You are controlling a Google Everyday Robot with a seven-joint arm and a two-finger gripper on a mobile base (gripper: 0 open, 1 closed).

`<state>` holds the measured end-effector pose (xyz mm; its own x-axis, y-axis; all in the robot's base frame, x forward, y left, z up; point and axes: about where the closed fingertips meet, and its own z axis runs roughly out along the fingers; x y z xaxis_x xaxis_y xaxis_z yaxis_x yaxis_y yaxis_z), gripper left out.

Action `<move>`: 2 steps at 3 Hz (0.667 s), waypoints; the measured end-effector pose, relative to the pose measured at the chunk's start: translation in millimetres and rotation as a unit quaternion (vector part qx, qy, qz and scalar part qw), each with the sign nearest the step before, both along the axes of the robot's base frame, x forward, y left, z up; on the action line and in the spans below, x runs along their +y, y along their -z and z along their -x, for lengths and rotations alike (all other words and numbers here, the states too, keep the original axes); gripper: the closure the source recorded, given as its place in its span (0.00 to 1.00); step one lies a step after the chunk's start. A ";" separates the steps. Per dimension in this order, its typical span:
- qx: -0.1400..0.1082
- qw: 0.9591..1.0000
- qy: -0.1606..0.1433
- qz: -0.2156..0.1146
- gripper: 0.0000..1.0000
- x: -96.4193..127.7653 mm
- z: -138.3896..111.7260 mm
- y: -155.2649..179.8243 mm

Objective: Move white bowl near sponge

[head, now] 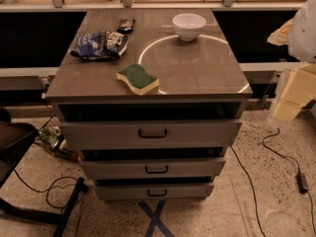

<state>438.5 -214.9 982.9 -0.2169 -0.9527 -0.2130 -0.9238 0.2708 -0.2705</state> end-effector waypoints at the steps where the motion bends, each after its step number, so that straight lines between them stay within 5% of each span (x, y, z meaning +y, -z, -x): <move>1: 0.000 1.000 0.000 0.000 0.00 0.0 -0.1 -0.1; 2: -0.038 0.999 -0.007 -0.012 0.00 6.0 -32.1 -6.8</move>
Offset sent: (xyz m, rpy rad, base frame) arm 0.0962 0.0166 0.0173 0.0700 -0.2090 0.0446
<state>470.6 -208.9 989.6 -0.1852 -0.9503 -0.2501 -0.9051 0.2641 -0.3332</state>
